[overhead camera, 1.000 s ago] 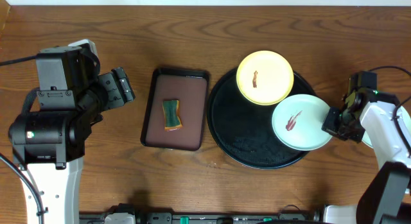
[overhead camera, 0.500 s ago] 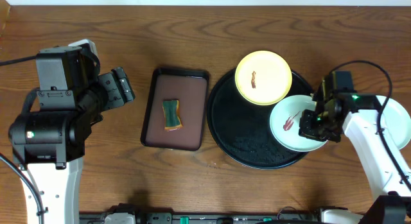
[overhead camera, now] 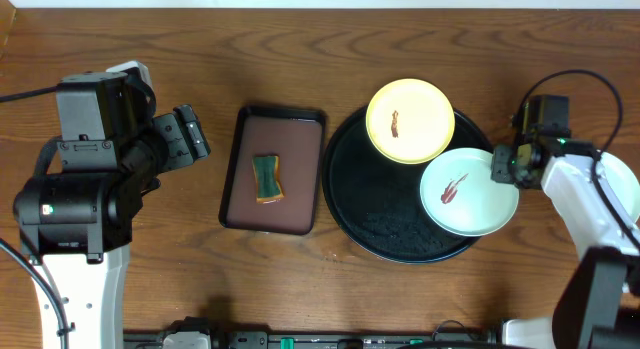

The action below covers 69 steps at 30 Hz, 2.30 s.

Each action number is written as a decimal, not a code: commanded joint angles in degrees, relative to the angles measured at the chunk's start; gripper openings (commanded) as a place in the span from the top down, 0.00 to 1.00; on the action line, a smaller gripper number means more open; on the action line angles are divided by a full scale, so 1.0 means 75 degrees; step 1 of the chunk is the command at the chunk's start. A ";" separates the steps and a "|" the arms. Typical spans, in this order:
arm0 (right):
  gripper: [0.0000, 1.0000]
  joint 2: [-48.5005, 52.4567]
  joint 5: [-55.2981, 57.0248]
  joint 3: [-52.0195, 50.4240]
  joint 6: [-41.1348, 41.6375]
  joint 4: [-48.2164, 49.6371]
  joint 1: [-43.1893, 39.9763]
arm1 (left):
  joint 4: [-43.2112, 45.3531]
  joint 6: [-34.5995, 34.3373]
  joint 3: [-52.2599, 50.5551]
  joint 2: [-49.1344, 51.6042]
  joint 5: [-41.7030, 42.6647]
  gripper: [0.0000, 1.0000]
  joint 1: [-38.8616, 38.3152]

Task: Clean dirty plates on tray and stack at the side
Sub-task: 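Grip the remaining pale green plate rim with the right gripper, then grasp the sponge from the small tray with the left gripper and lift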

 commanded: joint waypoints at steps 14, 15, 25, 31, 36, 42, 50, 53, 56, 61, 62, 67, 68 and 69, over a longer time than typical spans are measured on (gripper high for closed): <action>0.99 0.0245 -0.0874 -0.0286 0.0697 -0.0831 -0.0332 | 0.0006 0.0015 0.0017 0.0015 -0.0038 0.15 0.0032; 0.99 0.0210 -0.0874 -0.0286 0.0694 -0.0892 -0.0300 | 0.0006 0.0015 0.0017 0.0015 -0.0038 0.15 0.0032; 0.98 -0.0347 -0.1134 -0.0286 0.0195 -0.1580 0.1361 | 0.0006 0.0015 0.0017 0.0015 -0.0038 0.15 0.0032; 0.99 -0.0344 -0.0612 -0.0297 -0.0565 -0.0656 0.2512 | 0.0006 0.0015 0.0017 0.0015 -0.0038 0.15 0.0032; 0.68 0.0015 -0.0775 -0.0309 -0.0309 0.0035 0.2527 | 0.0006 0.0015 0.0020 0.0015 -0.0041 0.15 0.0032; 0.62 0.0574 -0.1192 -0.0309 0.0781 0.0023 0.2430 | 0.0006 0.0015 0.0017 0.0015 -0.0038 0.15 0.0032; 0.81 0.1058 -0.1798 -0.0309 0.1734 0.0003 0.1789 | 0.0012 -0.0017 0.0017 0.0015 -0.0029 0.15 0.0032; 0.87 0.1055 -0.2215 -0.0309 0.1728 -0.0137 0.1478 | 0.0029 -0.0015 0.0017 0.0015 -0.0032 0.15 0.0032; 0.93 0.1055 -0.2769 -0.0309 0.1728 -0.0201 0.1265 | 0.0029 -0.0134 0.0017 0.0015 0.0047 0.15 0.0032; 0.99 0.1055 -0.2640 -0.0350 0.1682 -0.0166 0.1195 | -0.0047 -0.0160 -0.0070 0.0085 0.0653 0.16 0.0017; 0.99 0.1055 -0.2547 -0.0353 0.1667 -0.0149 0.1195 | -0.0090 -0.0163 -0.0166 0.0157 0.0746 0.16 0.0003; 0.99 0.1055 -0.2101 -0.0356 0.1428 -0.0105 0.1195 | -0.0379 -0.0379 -0.1000 0.0886 0.0906 0.25 -0.0254; 0.99 0.1055 -0.2101 -0.0353 0.1300 -0.0117 0.1198 | -0.0277 -0.0425 -0.1259 0.1122 0.0909 0.29 -0.0323; 0.99 0.1055 -0.2098 -0.0356 0.1180 -0.0125 0.1198 | -0.0149 -0.0423 -0.1501 0.1358 0.0909 0.32 -0.0393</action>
